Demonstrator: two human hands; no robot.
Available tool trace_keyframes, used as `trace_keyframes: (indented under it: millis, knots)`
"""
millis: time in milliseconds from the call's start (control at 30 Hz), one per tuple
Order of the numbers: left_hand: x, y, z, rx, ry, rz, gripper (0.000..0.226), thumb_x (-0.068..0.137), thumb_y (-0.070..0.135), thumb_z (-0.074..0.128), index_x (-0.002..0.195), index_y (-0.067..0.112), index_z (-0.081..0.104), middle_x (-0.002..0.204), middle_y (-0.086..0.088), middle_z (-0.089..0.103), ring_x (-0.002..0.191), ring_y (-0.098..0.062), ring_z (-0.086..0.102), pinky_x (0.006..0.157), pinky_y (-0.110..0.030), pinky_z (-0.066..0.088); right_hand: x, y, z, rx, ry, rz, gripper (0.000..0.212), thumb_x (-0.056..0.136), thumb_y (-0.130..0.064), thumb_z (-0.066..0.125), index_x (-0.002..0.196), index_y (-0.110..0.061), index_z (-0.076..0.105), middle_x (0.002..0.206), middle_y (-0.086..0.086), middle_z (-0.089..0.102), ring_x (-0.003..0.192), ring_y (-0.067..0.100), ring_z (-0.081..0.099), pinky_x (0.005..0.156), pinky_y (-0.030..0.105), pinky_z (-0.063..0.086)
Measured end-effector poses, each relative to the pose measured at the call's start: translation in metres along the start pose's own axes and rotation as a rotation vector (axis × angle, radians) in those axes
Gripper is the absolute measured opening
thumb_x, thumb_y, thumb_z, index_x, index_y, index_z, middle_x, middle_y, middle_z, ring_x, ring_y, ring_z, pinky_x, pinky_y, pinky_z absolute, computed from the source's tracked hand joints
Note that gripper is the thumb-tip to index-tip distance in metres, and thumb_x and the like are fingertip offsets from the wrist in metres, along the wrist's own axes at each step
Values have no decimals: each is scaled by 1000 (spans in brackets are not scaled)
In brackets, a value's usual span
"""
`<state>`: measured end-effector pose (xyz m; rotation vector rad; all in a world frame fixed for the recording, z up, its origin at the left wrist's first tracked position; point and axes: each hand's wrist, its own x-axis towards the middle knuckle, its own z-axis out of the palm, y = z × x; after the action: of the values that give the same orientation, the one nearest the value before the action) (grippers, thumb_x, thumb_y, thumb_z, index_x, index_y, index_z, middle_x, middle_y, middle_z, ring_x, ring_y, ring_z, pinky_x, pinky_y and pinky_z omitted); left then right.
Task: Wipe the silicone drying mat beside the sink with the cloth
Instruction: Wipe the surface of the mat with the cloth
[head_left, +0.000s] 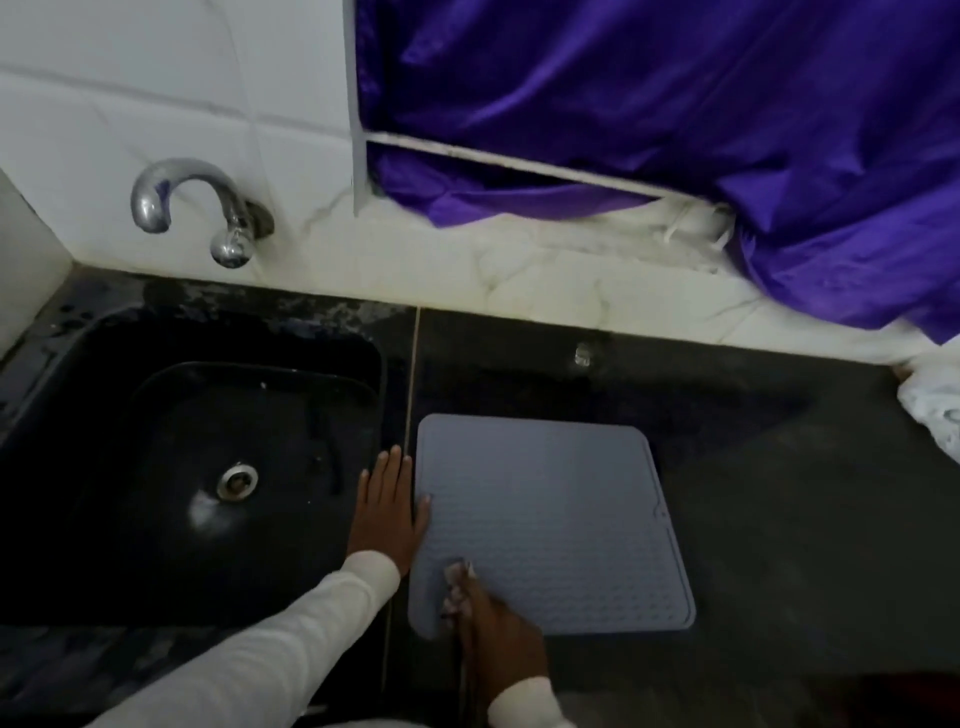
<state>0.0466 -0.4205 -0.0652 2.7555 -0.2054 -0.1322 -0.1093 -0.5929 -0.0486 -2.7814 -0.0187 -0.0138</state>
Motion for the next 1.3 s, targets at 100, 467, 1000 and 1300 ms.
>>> trace_keyframes:
  millis: [100,467,1000,1300]
  knots:
    - [0,0,0,12,-26,1,66,98,48,25,150,9,18,159,-9,12,146,-20,4,118,-39,-5,16,-1,-14,8,-209,134,50,98,-51,32,147,-48,20,120,-6,65,98,15,66,83,28,52]
    - [0,1,1,-13,-16,-11,66,98,52,20,152,13,13,160,-5,4,146,-17,-6,118,-39,-6,11,69,-60,32,-159,401,47,97,-48,43,143,-46,32,127,-7,62,107,17,63,86,30,49]
    - [1,3,2,-31,2,-24,70,96,57,17,152,16,12,160,-2,5,145,-12,-7,119,-40,-1,7,192,-118,-3,-185,844,44,93,-62,25,130,-40,31,115,13,64,95,33,65,85,41,51]
    - [0,3,1,-40,1,-26,75,93,61,12,152,16,13,160,-1,5,145,-12,-7,119,-40,-1,3,194,-112,14,-132,852,44,94,-60,26,131,-37,31,110,13,66,92,33,65,84,40,51]
